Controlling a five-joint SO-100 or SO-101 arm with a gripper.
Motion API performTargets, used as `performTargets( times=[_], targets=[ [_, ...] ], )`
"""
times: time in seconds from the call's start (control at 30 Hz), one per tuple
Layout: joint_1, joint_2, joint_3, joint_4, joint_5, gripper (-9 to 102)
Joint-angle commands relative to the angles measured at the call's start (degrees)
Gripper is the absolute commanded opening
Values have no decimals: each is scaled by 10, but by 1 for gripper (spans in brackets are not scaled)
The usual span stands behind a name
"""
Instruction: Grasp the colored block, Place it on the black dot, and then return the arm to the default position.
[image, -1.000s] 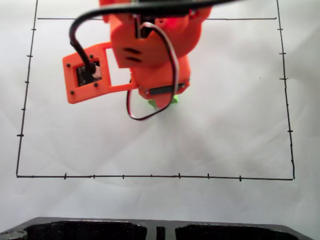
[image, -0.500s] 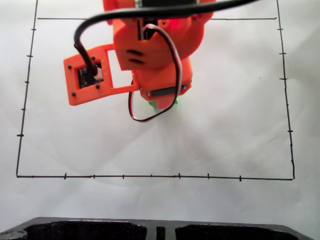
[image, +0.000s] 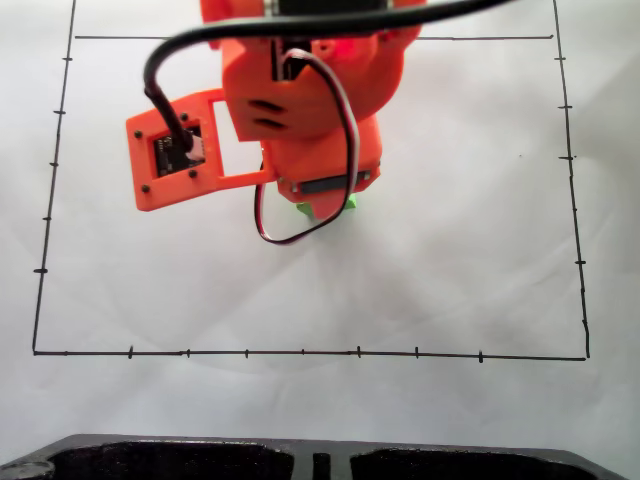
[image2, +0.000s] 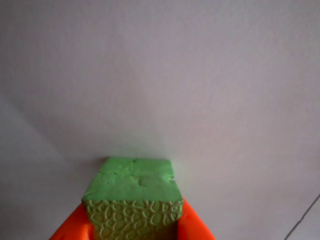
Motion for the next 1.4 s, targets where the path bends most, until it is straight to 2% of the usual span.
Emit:
performTargets(
  times=[0.0, 0.07, 0.23, 0.57, 0.8, 1.0, 1.17, 1.37],
  targets=[
    [17, 43, -8, 5, -4, 19],
    [17, 60, -7, 14, -18, 32],
    [24, 92, -6, 39, -32, 47],
    [26, 220, -2, 130, -40, 57],
    [40, 364, 0, 207, -110, 56],
    [98, 486, 9, 270, -192, 50],
    [162, 604, 69, 281, -217, 36],
    [195, 724, 169, 273, -237, 17]
  ],
)
